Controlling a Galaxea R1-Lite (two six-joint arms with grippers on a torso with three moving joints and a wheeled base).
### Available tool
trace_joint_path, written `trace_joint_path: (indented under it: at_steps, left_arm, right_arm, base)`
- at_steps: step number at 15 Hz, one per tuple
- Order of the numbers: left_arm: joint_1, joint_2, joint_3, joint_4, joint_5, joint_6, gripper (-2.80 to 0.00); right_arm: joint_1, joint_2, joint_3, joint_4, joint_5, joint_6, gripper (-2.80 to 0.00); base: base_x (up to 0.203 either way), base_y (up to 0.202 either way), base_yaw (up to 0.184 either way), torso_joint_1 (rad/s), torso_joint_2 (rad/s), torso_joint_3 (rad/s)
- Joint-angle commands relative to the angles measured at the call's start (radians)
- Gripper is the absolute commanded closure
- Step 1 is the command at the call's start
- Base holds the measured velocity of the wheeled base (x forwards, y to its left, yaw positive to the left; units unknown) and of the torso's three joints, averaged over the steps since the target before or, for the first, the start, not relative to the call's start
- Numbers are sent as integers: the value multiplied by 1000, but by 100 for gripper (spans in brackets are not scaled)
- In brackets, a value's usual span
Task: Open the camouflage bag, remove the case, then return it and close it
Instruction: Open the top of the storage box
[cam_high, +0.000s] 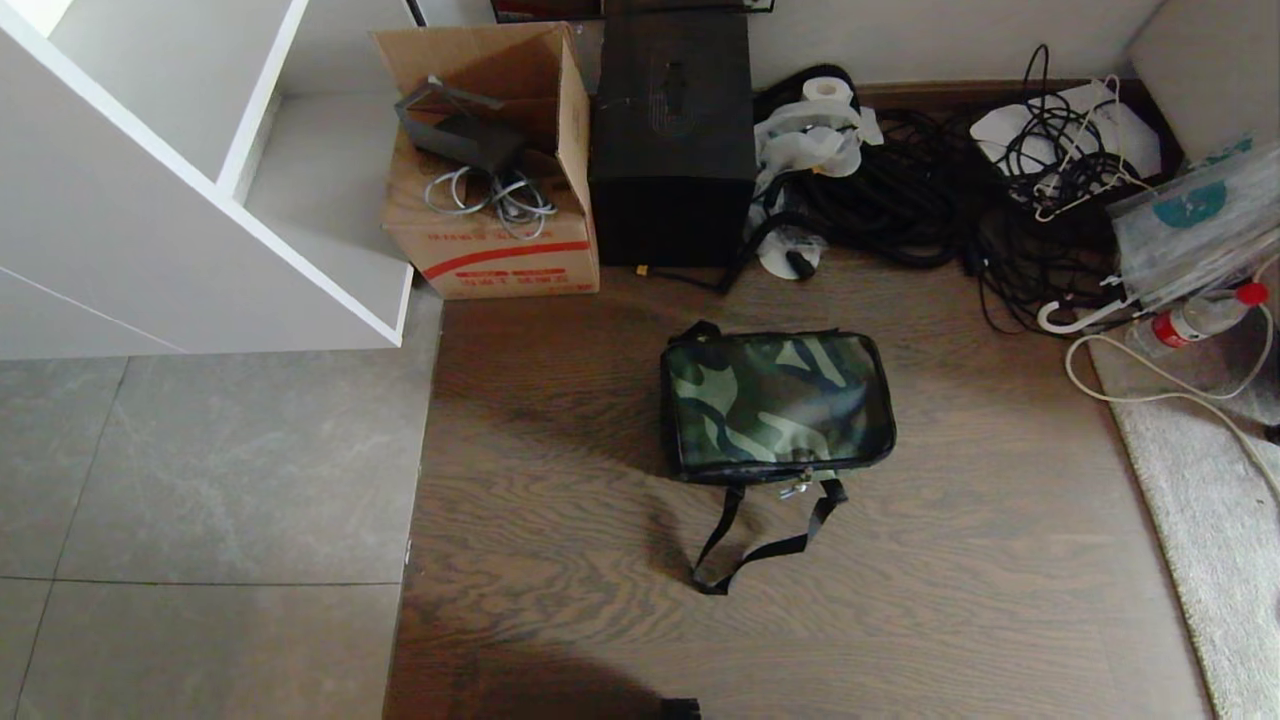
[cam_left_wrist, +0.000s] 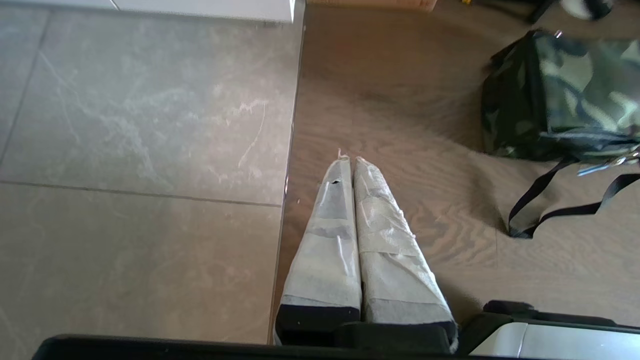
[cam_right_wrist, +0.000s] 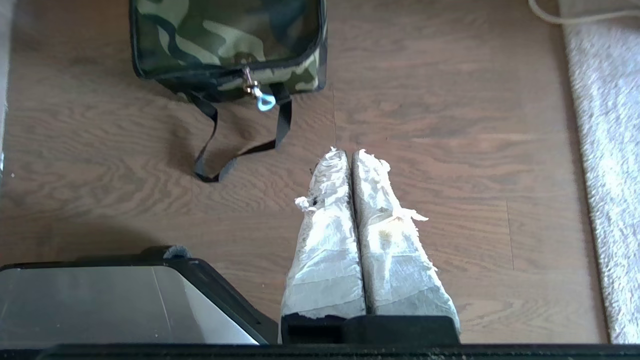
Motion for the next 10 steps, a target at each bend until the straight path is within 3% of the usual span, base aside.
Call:
trace_joint_path:
  at_steps: [1, 10]
  left_arm:
    - [-1, 0, 9, 0, 0, -1, 0]
    - [0, 0, 9, 0, 1, -1, 0]
  right_arm:
    - [0, 0, 0, 1, 0, 0, 0]
    - [0, 0, 0, 1, 0, 0, 0]
  base:
    - [0, 0, 0, 2, 3, -206]
    - [0, 0, 0, 2, 3, -198]
